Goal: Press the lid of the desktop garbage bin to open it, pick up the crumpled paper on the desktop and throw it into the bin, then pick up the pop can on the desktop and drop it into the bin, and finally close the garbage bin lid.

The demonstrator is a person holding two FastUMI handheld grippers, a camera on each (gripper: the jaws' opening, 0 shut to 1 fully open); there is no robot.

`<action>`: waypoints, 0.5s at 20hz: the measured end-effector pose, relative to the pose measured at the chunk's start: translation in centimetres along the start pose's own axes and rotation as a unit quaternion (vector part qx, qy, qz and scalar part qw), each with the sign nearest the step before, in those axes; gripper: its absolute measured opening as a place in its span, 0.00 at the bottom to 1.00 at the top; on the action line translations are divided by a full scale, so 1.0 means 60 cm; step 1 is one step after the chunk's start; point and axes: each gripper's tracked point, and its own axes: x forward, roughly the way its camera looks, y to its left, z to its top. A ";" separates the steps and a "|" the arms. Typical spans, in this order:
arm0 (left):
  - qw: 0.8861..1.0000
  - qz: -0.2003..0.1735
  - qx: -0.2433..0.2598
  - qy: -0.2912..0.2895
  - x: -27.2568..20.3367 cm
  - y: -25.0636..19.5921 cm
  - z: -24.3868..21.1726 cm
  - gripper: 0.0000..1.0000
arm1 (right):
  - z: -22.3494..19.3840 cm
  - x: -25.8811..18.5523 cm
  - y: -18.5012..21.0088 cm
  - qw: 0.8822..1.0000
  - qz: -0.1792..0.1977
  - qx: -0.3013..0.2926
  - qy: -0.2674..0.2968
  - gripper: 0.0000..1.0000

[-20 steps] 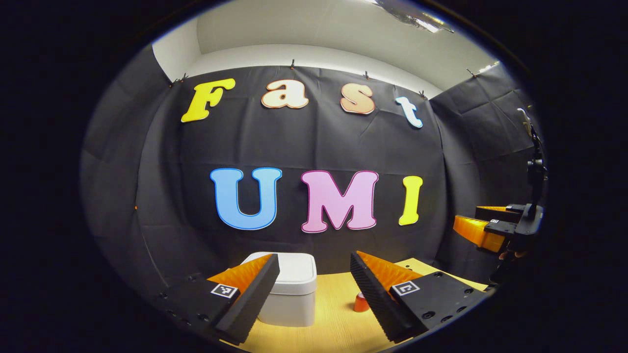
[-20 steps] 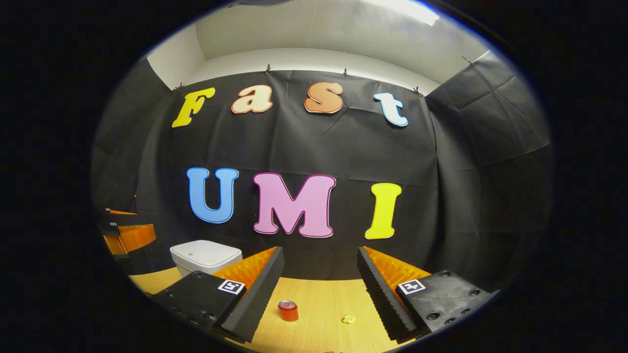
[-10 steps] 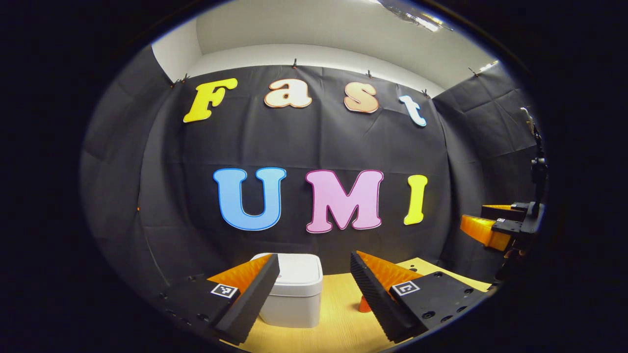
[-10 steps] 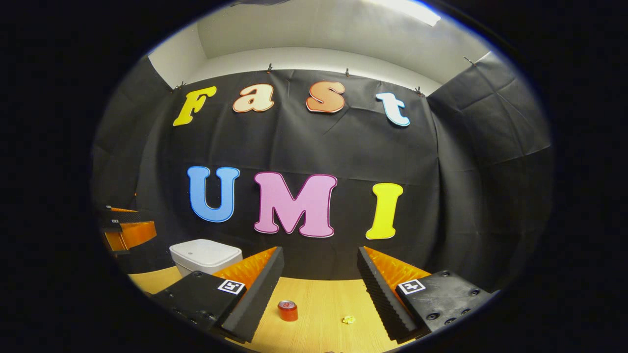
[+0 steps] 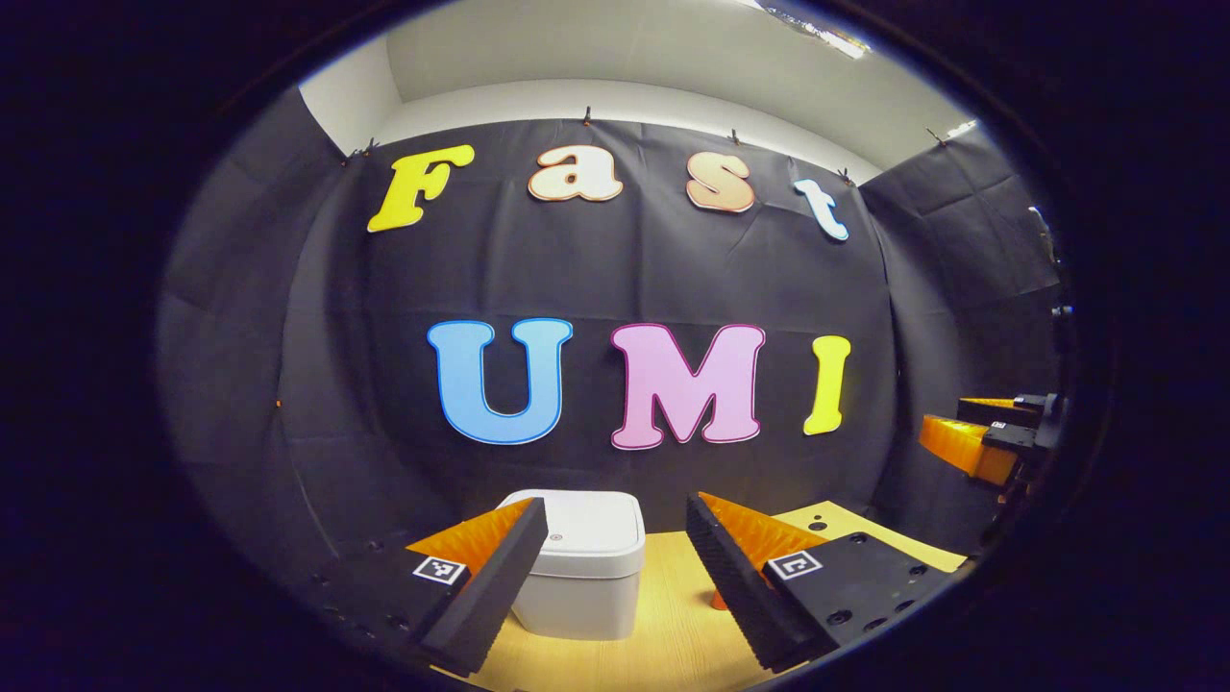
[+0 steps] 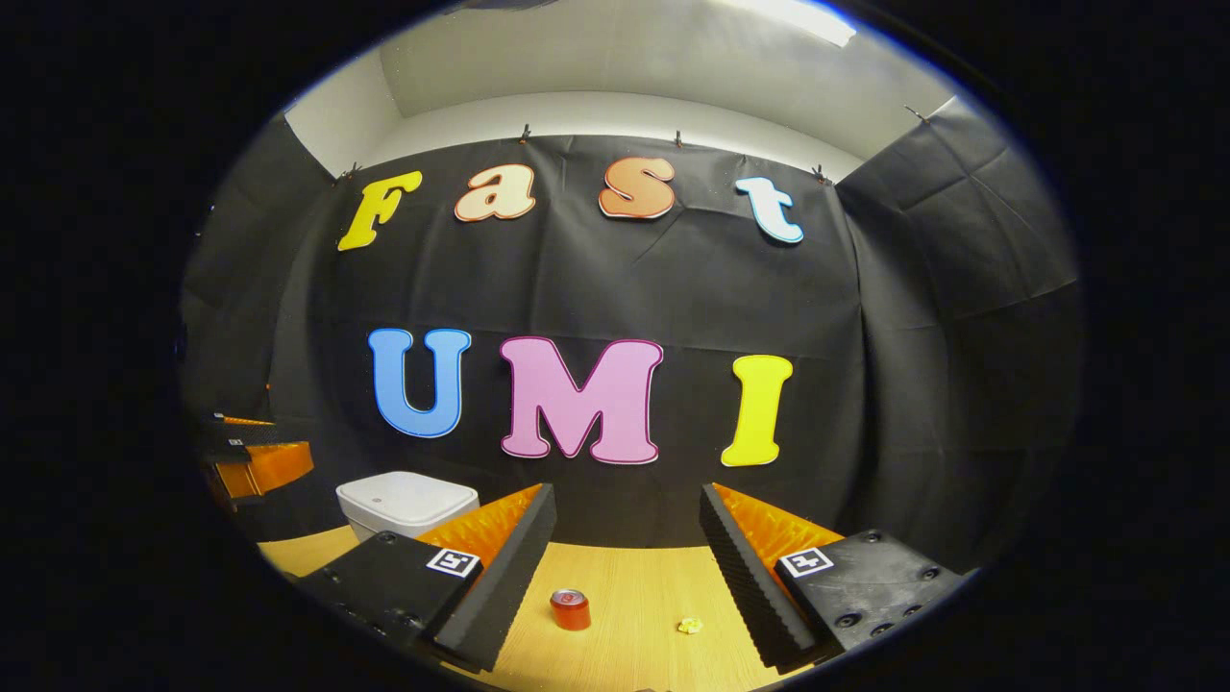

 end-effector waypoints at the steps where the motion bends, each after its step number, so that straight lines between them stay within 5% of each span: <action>1: 1.000 -0.001 0.000 0.005 0.008 0.003 -0.003 0.98 | -0.004 0.000 0.000 1.000 0.001 -0.002 0.004 0.96; 3: 1.000 -0.001 0.004 0.009 0.022 0.014 -0.006 0.97 | -0.010 0.000 0.001 1.000 0.001 -0.005 0.011 0.96; 4: 1.000 -0.001 0.006 0.007 0.030 0.019 -0.004 0.95 | -0.014 0.001 0.000 1.000 0.002 -0.005 0.014 0.86; 5: 1.000 -0.004 0.009 0.007 0.038 0.022 -0.004 0.93 | -0.014 0.003 0.002 1.000 0.003 -0.005 0.016 0.96; 10: 0.998 0.003 0.008 0.060 0.098 0.055 -0.036 0.76 | -0.025 0.017 0.011 1.000 0.013 -0.007 0.022 0.96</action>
